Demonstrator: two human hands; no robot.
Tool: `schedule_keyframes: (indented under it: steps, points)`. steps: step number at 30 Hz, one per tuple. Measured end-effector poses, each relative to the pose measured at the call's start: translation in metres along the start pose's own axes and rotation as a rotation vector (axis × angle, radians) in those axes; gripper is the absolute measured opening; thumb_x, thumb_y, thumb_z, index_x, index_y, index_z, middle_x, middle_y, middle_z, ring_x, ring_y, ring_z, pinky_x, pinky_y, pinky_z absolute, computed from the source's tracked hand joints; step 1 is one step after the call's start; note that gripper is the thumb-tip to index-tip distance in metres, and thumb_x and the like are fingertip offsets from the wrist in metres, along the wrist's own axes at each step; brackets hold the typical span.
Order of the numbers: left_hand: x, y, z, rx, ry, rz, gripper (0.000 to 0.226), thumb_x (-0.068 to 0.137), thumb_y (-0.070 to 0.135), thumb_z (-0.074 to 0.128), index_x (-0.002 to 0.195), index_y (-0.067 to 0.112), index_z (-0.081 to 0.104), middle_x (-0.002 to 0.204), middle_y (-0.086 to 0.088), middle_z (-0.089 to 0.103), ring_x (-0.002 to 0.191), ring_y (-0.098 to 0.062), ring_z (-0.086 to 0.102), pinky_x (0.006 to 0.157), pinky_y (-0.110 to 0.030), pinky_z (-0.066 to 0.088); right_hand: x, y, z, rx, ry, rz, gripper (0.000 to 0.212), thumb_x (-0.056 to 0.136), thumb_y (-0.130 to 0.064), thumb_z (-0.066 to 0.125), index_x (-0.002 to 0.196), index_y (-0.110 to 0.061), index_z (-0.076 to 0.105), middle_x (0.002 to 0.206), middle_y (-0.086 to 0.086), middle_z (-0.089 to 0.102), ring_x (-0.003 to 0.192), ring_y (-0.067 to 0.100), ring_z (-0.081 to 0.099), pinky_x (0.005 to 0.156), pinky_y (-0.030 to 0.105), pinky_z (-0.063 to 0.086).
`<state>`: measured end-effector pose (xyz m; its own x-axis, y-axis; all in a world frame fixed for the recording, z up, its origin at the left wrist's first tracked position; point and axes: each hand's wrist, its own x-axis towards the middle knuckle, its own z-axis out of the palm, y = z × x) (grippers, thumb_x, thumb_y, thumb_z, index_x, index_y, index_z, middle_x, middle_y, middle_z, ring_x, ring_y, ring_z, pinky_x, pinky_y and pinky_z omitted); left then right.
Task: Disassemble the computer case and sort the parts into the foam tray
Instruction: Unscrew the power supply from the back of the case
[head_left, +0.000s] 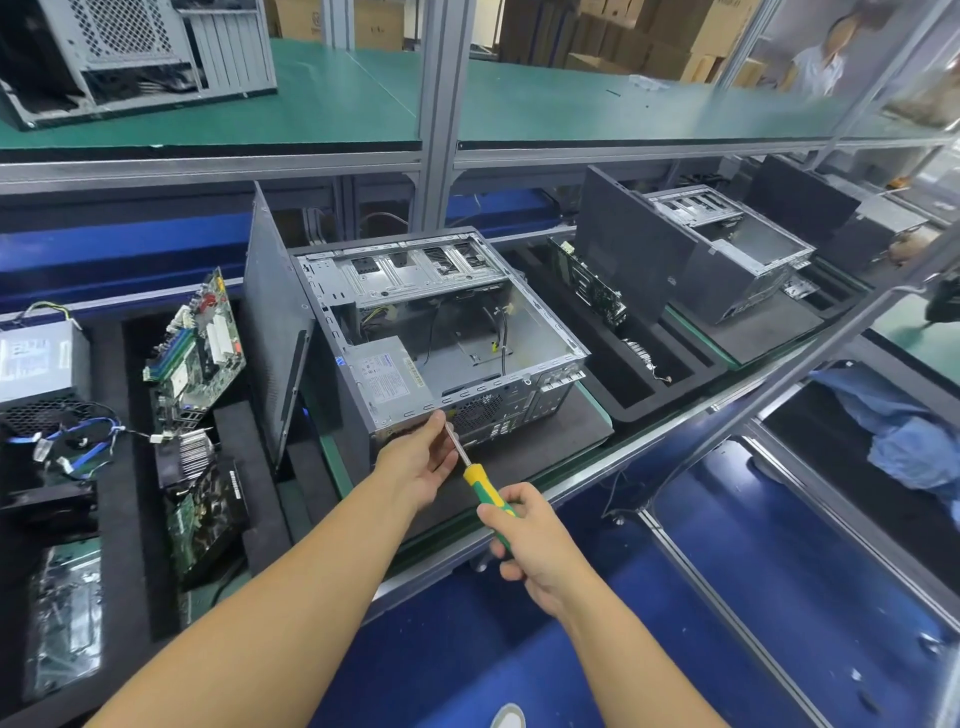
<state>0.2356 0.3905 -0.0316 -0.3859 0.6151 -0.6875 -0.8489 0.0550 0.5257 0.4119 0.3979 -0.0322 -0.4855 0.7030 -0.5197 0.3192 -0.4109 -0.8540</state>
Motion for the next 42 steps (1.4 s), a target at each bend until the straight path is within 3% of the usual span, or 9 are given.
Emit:
schedule_keyframes:
  steps: [7,11,13,17,19,22,26,34,42]
  points:
    - [-0.003,-0.004,-0.005,-0.14,-0.043,0.012,0.015,0.092,0.009,0.056,0.077,0.008,0.057,0.068,-0.005,0.057,0.065,-0.018,0.06,0.063,-0.03,0.053,-0.007,0.004,-0.017,-0.079,-0.068,-0.052,0.018,0.083,-0.02,0.065,0.093,-0.017,0.051,0.081,0.004,0.051,0.05,0.014,0.034,0.042,0.022,0.024]
    - [-0.001,-0.013,-0.023,-0.258,-0.091,-0.07,0.015,0.079,0.005,0.032,0.07,0.015,0.039,0.058,0.0,0.034,0.046,-0.013,0.033,0.039,-0.02,0.029,-0.01,0.013,-0.021,0.246,-0.199,-0.046,0.027,0.078,-0.015,0.064,0.096,-0.015,0.043,0.078,0.006,0.051,0.048,0.013,0.027,0.038,0.018,0.018]
    - [-0.003,-0.019,-0.033,-0.219,-0.063,-0.093,0.017,0.069,0.001,0.027,0.07,0.017,0.035,0.059,0.001,0.029,0.044,-0.012,0.026,0.037,-0.016,0.019,-0.007,0.017,-0.017,0.323,-0.206,-0.027,0.023,0.081,-0.017,0.062,0.094,-0.015,0.043,0.076,0.005,0.052,0.047,0.012,0.029,0.036,0.017,0.02]
    - [-0.001,-0.03,-0.058,-0.069,0.038,-0.14,0.032,0.066,-0.011,0.016,0.075,0.01,0.038,0.067,-0.005,0.034,0.05,-0.016,0.031,0.034,-0.017,0.023,0.003,0.025,-0.007,0.295,-0.176,-0.005,0.013,0.096,-0.009,0.053,0.089,-0.016,0.044,0.074,0.004,0.053,0.046,0.013,0.032,0.036,0.017,0.022]
    - [-0.002,-0.031,-0.072,-0.021,0.06,-0.176,0.03,0.06,-0.009,0.02,0.074,0.01,0.039,0.068,-0.006,0.035,0.054,-0.018,0.033,0.041,-0.022,0.027,0.006,0.031,-0.004,0.313,-0.155,0.016,0.015,0.098,-0.009,0.052,0.088,-0.017,0.044,0.075,0.005,0.053,0.047,0.013,0.032,0.036,0.018,0.023]
    - [-0.004,-0.029,-0.092,0.083,0.056,-0.221,0.018,0.079,-0.001,0.033,0.076,0.009,0.048,0.066,-0.006,0.04,0.056,-0.018,0.037,0.05,-0.026,0.03,0.008,0.043,-0.001,0.294,-0.13,0.029,0.015,0.096,-0.012,0.055,0.086,-0.019,0.046,0.076,0.005,0.054,0.048,0.013,0.033,0.037,0.019,0.022]
    - [0.001,-0.027,-0.114,0.194,0.061,-0.198,0.02,0.097,0.003,0.035,0.097,0.005,0.054,0.067,-0.005,0.043,0.056,-0.017,0.04,0.046,-0.025,0.035,0.005,0.055,0.003,0.115,-0.116,0.026,0.011,0.094,-0.015,0.057,0.089,-0.016,0.046,0.077,0.005,0.054,0.049,0.014,0.034,0.04,0.021,0.022]
    - [0.006,-0.035,-0.12,0.362,0.013,-0.137,0.025,0.099,0.027,0.059,0.106,0.004,0.067,0.06,0.002,0.04,0.051,-0.011,0.038,0.047,-0.023,0.038,0.006,0.07,0.041,-0.071,-0.102,0.072,0.016,0.097,-0.026,0.054,0.109,-0.026,0.065,0.073,-0.001,0.052,0.049,0.011,0.031,0.043,0.025,0.023]
    - [0.019,-0.044,-0.114,0.32,0.09,-0.017,0.016,0.098,0.013,0.061,0.103,0.003,0.072,0.058,0.003,0.042,0.049,-0.008,0.036,0.047,-0.022,0.038,0.015,0.079,0.065,-0.012,-0.08,0.062,0.016,0.099,-0.028,0.053,0.102,-0.036,0.066,0.074,-0.002,0.052,0.05,0.01,0.032,0.043,0.025,0.023]
